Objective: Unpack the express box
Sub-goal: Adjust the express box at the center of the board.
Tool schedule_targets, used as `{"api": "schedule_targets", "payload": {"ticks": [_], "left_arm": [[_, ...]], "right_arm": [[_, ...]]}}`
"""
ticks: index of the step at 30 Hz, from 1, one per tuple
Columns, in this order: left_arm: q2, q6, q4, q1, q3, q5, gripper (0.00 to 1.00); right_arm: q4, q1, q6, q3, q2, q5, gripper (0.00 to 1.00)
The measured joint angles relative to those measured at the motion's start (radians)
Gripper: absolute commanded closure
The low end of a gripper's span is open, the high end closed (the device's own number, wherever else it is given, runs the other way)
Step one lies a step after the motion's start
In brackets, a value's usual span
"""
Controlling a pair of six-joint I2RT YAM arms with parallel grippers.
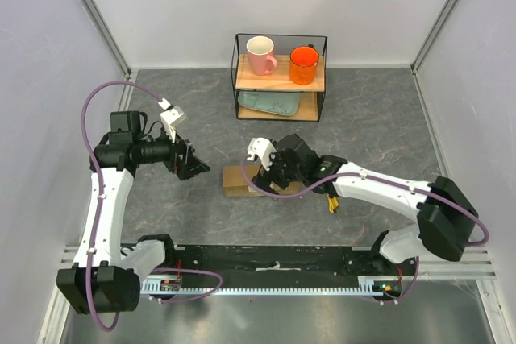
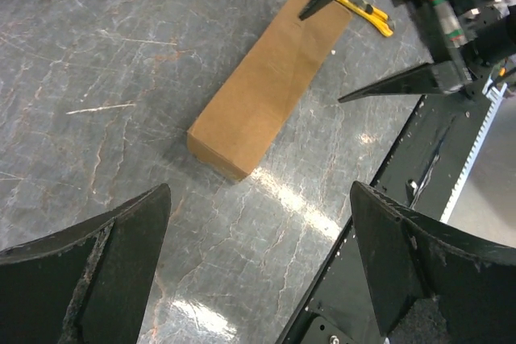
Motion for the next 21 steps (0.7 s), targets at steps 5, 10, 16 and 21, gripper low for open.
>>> {"api": "schedule_targets", "payload": {"ticks": [5,10,16,21], "left_arm": [[0.036,0.098,-0.082,0.002,0.001,0.045,0.01],[0.066,0.162,-0.138,0.014,0.002,0.067,0.01],[0.065,0.207,-0.179,0.027,0.021,0.072,0.01],[0.048,0.219,-0.195,0.031,0.04,0.075,0.01]], "right_arm": [[-0.003,0.001,-0.06,0.052,0.103,-0.02,0.02],[0.001,0.001,-0.105,0.108,0.172,-0.033,0.02],[-0.006,0.001,-0.128,0.145,0.24,-0.082,0.02],[-0.021,0.001,-0.128,0.161,0.259,-0.126,0.02]]}}
